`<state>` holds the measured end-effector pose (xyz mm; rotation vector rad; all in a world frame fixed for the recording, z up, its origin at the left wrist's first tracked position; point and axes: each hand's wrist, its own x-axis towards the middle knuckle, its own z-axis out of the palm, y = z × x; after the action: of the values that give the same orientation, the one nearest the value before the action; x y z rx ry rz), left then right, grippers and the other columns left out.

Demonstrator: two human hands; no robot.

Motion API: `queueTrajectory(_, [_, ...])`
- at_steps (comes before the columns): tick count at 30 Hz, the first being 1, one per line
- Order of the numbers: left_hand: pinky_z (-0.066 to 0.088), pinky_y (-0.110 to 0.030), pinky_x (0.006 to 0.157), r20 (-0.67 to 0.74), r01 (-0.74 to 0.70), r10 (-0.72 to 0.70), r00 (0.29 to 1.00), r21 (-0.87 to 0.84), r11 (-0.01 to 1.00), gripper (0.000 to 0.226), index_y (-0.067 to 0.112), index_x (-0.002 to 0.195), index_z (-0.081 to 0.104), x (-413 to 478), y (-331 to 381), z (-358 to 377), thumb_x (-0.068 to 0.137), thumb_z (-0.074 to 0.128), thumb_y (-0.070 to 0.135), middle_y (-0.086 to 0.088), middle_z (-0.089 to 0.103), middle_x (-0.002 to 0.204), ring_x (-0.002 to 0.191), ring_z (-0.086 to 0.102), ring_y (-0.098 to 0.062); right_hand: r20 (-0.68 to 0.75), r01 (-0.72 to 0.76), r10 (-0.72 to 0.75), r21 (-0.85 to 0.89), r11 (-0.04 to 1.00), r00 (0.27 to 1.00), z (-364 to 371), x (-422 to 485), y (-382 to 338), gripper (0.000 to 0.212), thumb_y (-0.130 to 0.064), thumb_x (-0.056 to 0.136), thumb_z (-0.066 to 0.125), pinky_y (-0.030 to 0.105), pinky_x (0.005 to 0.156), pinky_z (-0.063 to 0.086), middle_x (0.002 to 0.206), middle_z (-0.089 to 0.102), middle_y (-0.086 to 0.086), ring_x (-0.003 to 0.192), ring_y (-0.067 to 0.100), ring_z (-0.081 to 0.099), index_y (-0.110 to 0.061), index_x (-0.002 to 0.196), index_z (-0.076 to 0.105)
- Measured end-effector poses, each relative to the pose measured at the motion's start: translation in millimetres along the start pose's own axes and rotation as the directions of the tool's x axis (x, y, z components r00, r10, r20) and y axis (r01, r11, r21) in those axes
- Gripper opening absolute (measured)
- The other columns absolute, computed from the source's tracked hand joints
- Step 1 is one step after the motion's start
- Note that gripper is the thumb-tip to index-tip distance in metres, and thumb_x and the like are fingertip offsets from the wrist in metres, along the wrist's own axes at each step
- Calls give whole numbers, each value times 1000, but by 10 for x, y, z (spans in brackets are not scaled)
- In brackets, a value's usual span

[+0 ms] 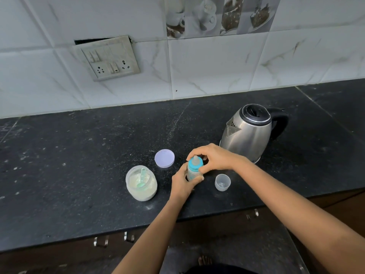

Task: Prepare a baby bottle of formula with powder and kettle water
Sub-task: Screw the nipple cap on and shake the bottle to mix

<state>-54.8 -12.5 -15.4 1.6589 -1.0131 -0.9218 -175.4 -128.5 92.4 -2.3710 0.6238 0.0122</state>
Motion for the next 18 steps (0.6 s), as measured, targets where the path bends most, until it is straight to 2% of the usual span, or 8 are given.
queueTrajectory(3, [45,-13,88,2,9,-9,1000,1,1000,56,36,119,53,-6,25,-5,74,83,20,22,63,109,106,59,6,104,-9,-4,121,993,995,-57,26,31,51,-7,73,72,33,98,50,118,63,-14,112,3,58,-27,119,63])
queueTrajectory(5, [45,-12,87,0,-4,4,1000,6,1000,56,35,120,54,-8,32,-6,74,83,22,21,64,110,106,59,7,101,-10,1,91,996,995,-1,26,46,61,-18,70,80,30,101,46,127,52,-13,118,2,50,-30,126,57])
queueTrajectory(7, [45,-13,88,-2,-15,15,1000,12,1000,56,33,121,55,-13,25,-5,73,83,22,20,65,111,106,59,8,1,-41,41,51,998,999,116,14,50,76,-30,65,85,22,97,43,129,40,-11,117,4,44,-31,132,49])
queueTrajectory(8, [46,-15,90,-2,-13,13,1000,8,1000,55,33,120,56,-12,17,-4,73,82,22,19,66,111,106,60,6,-80,-53,58,64,997,995,181,10,50,77,-31,63,86,22,93,44,125,40,-10,112,5,45,-30,130,49])
queueTrajectory(10, [47,-18,91,1,-6,6,1000,-5,1000,53,37,116,56,-13,10,-1,73,82,20,17,67,109,104,61,4,-221,-43,71,130,991,973,292,6,60,62,-28,62,87,24,84,48,112,47,-9,100,7,52,-26,117,57])
queueTrajectory(12, [46,-12,87,3,-2,2,1000,-4,1000,53,39,114,55,-17,23,-7,74,82,18,20,66,107,102,60,7,-263,-37,89,198,980,961,312,-8,75,49,-22,64,87,23,81,49,106,54,-10,97,6,56,-24,107,63])
queueTrajectory(14, [43,-7,83,6,-1,1,1000,-7,1000,53,38,116,54,-23,39,-16,75,81,17,23,65,106,102,59,11,-222,-26,86,263,964,971,271,-24,102,46,-17,67,85,22,86,51,108,60,-11,102,5,59,-24,109,66])
queueTrajectory(18, [43,-9,85,4,5,-5,1000,0,1000,54,38,118,54,-27,28,-9,75,81,19,24,64,107,104,59,9,-77,-33,63,336,941,995,150,-23,128,50,-5,73,79,30,100,49,119,62,-11,115,5,58,-23,118,66])
